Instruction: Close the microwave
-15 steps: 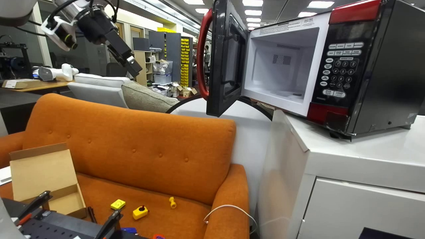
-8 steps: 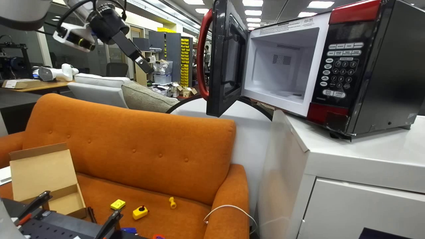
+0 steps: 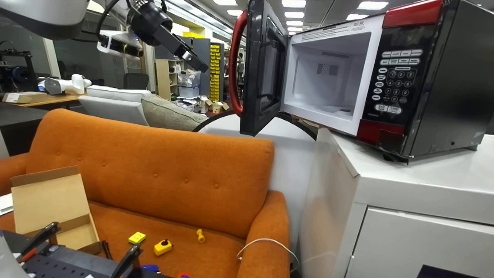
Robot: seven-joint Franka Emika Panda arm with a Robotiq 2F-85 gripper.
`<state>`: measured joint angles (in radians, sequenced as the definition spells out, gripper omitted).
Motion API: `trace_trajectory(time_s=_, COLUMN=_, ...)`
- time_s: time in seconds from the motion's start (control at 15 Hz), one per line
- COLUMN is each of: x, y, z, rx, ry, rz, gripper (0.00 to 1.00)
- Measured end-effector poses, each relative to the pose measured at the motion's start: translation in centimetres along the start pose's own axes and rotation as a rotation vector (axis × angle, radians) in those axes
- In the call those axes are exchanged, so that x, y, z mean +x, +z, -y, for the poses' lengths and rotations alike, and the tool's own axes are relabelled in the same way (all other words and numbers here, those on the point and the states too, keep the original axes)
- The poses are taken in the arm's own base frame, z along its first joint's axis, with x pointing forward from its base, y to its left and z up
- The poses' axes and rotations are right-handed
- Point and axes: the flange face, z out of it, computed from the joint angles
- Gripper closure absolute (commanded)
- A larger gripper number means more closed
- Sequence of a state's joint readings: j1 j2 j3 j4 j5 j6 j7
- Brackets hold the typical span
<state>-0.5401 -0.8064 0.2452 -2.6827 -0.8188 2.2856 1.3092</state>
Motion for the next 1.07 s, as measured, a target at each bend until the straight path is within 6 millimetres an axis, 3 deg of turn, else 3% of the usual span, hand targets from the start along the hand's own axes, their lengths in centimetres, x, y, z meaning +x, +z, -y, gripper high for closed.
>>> trace_trajectory(time_s=0.53, x=-0.1, y=-0.1, z=-0.1, rx=0.011, ry=0.0, rz=0.011, gripper=0.0)
trace_trajectory(time_s=1.07, x=1.6, y=0.4, z=-2.2, rx=-0.115, ry=0.118, rz=-0.042, gripper=0.0)
